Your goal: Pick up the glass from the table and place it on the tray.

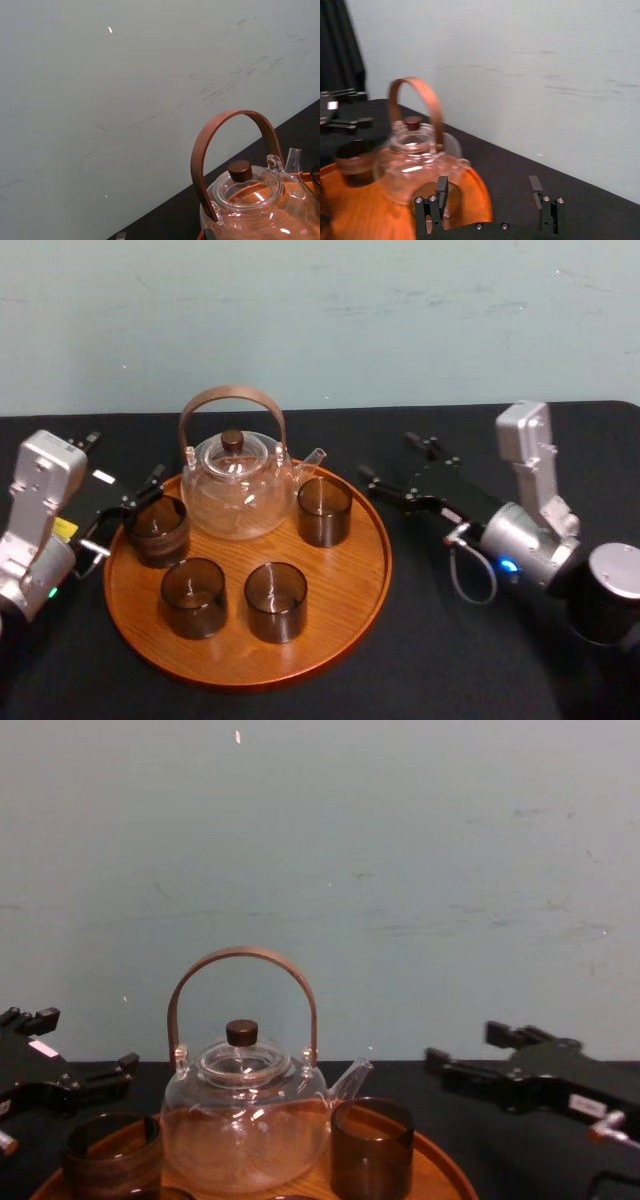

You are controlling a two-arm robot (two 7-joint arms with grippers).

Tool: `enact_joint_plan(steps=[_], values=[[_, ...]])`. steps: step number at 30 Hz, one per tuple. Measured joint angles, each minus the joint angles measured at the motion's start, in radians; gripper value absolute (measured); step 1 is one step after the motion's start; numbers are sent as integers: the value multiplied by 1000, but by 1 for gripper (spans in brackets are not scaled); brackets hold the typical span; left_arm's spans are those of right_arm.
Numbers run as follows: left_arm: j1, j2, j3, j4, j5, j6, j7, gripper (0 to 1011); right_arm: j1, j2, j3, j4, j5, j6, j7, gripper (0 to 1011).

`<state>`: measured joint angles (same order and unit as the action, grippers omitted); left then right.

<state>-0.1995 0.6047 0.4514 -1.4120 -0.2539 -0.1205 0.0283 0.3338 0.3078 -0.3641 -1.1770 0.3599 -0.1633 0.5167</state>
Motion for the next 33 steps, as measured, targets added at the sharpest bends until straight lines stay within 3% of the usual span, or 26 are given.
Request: enact_joint_plan(steps=[10,18,33], values=[[0,0,0,0,0,0,0,1002,-38,31,83,9,10,-4,-86,1003],[0,0,0,0,0,0,0,1001,-43,32,134,54,-24,-17,-149,1002],[0,0,0,0,0,0,0,1001,-35,22,147,76,-29,-14,-153,1002]])
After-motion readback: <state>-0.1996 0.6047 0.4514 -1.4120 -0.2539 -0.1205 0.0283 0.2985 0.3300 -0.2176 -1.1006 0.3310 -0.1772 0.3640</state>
